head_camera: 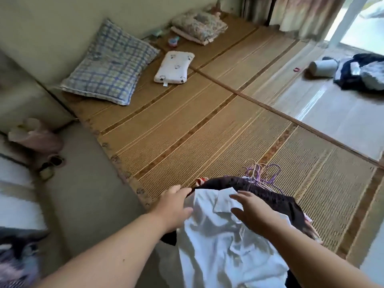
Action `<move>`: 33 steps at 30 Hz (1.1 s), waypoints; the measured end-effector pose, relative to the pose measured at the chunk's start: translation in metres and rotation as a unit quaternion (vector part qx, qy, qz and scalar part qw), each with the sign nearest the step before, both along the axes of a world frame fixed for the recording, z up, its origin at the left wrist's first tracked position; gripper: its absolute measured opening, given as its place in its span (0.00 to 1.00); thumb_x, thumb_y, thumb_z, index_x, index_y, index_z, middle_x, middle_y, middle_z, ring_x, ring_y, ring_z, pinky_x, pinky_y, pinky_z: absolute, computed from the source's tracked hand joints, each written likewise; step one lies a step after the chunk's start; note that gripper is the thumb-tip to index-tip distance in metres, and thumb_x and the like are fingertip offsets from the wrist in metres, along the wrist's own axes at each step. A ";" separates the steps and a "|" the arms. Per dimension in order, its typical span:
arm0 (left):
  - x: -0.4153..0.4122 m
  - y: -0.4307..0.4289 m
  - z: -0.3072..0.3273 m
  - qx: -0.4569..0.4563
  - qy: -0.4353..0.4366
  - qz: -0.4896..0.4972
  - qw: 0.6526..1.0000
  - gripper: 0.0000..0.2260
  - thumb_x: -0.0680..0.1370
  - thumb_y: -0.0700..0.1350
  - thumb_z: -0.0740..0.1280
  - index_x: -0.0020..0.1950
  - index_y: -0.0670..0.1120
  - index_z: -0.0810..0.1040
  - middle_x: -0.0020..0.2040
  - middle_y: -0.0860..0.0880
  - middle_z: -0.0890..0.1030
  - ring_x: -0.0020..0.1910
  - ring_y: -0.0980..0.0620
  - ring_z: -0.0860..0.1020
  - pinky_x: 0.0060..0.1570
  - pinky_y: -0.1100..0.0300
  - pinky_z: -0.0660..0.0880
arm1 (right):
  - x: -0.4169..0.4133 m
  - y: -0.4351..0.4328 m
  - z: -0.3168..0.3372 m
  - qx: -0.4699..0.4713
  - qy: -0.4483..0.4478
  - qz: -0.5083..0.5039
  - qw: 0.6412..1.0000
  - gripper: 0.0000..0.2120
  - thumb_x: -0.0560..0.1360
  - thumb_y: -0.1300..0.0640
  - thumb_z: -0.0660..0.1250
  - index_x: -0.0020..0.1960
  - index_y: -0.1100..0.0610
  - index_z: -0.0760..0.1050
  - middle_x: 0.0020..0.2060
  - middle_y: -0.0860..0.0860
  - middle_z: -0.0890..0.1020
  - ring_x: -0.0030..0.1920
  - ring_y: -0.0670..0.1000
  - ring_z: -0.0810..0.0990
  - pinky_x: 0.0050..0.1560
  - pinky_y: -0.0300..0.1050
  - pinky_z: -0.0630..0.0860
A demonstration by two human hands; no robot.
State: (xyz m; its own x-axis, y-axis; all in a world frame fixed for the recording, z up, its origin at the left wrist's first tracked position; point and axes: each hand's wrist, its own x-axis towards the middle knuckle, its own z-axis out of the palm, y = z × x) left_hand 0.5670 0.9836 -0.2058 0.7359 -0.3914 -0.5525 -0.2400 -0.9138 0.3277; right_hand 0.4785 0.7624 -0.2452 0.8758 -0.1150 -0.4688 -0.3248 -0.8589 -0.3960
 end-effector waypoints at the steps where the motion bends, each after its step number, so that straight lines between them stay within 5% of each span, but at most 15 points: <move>1: 0.002 0.013 0.016 -0.008 -0.018 0.013 1.000 0.27 0.77 0.52 0.63 0.75 0.55 0.59 0.77 0.49 0.56 0.75 0.45 0.55 0.71 0.49 0.57 | 0.017 0.019 0.015 0.010 -0.024 0.038 0.999 0.23 0.76 0.48 0.63 0.71 0.45 0.66 0.72 0.49 0.66 0.70 0.50 0.66 0.68 0.46 0.66; 9: -0.007 0.167 0.168 0.004 -0.249 0.152 0.956 0.28 0.75 0.56 0.62 0.74 0.59 0.59 0.76 0.53 0.58 0.73 0.48 0.60 0.70 0.53 0.62 | 0.113 0.206 0.175 0.086 -0.254 0.294 0.918 0.23 0.77 0.47 0.62 0.71 0.42 0.63 0.69 0.47 0.68 0.67 0.50 0.70 0.66 0.45 0.69; 18: -0.070 0.365 0.288 0.056 -0.426 0.317 0.846 0.27 0.73 0.57 0.64 0.72 0.58 0.64 0.74 0.53 0.62 0.72 0.53 0.61 0.69 0.59 0.61 | 0.127 0.439 0.300 0.154 -0.371 0.466 0.788 0.27 0.74 0.44 0.64 0.71 0.40 0.62 0.71 0.43 0.65 0.69 0.48 0.66 0.69 0.45 0.65; 28: -0.086 0.534 0.384 0.067 -0.588 0.410 0.694 0.23 0.74 0.55 0.65 0.69 0.57 0.68 0.69 0.56 0.67 0.68 0.56 0.65 0.66 0.61 0.63 | 0.143 0.624 0.397 0.200 -0.462 0.513 0.695 0.28 0.74 0.43 0.64 0.72 0.38 0.58 0.70 0.41 0.64 0.62 0.45 0.73 0.63 0.39 0.68; 33: -0.059 0.597 0.443 0.050 -0.635 0.470 0.611 0.22 0.74 0.53 0.66 0.67 0.56 0.70 0.64 0.54 0.72 0.60 0.54 0.72 0.55 0.61 0.70 | 0.152 0.688 0.464 0.254 -0.505 0.508 0.649 0.25 0.75 0.45 0.64 0.71 0.40 0.62 0.69 0.43 0.67 0.58 0.47 0.76 0.61 0.37 0.67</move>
